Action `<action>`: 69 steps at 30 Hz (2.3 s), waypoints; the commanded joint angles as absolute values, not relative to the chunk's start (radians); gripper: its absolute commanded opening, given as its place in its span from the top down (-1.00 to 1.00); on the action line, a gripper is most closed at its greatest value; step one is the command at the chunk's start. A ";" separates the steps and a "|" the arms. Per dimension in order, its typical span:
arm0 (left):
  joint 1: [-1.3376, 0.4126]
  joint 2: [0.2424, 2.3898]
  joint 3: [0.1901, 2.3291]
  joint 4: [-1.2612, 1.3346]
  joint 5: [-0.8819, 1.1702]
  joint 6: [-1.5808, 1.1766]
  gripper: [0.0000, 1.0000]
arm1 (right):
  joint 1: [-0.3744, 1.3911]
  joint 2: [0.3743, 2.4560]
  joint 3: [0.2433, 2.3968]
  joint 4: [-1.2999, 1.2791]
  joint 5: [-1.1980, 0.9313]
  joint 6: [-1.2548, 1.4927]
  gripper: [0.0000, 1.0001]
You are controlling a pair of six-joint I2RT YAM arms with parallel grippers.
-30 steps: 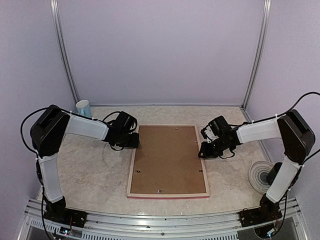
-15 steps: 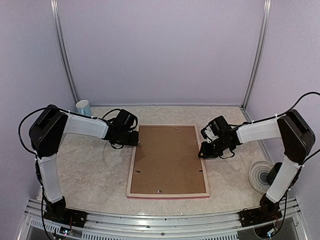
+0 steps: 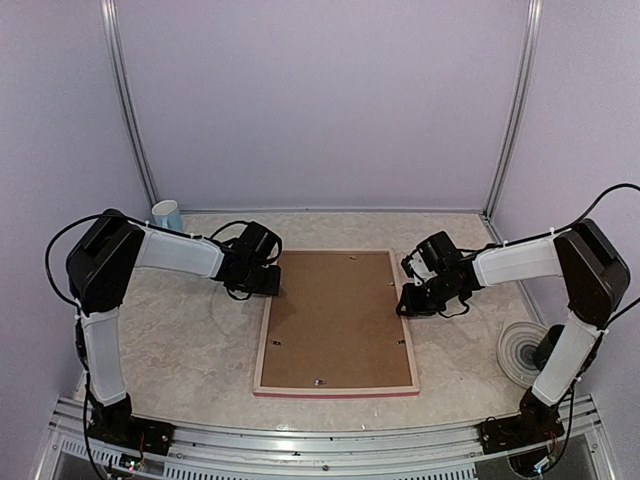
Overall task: Put the photo into the frame
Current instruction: Press the fastener onto the backboard.
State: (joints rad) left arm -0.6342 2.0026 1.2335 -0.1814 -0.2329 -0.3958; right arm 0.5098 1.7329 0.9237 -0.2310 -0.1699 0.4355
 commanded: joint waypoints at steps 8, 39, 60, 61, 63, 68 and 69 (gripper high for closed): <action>-0.636 2.040 1.233 -0.219 -0.277 -0.395 0.23 | 0.497 1.772 0.930 -0.262 -0.139 0.414 0.53; -0.638 1.940 1.261 -0.160 -0.274 -0.385 0.17 | 0.496 1.782 0.927 -0.260 -0.140 0.411 0.54; -0.664 2.073 1.295 -0.266 -0.354 -0.390 0.26 | 0.494 1.776 0.925 -0.261 -0.138 0.410 0.53; -0.664 2.076 1.295 -0.265 -0.352 -0.390 0.27 | 0.495 1.775 0.925 -0.261 -0.138 0.409 0.53; -0.666 2.081 1.297 -0.269 -0.343 -0.388 0.28 | 0.494 1.775 0.925 -0.262 -0.137 0.410 0.53; -0.678 2.079 1.302 -0.290 -0.353 -0.382 0.32 | 0.494 1.772 0.927 -0.266 -0.135 0.409 0.53; -0.680 2.080 1.304 -0.299 -0.356 -0.379 0.33 | 0.495 1.773 0.927 -0.265 -0.135 0.409 0.53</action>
State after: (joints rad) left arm -0.6651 2.0430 1.2987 -0.2173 -0.3496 -0.3962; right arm 0.5095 1.7435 0.9344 -0.2287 -0.1711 0.4313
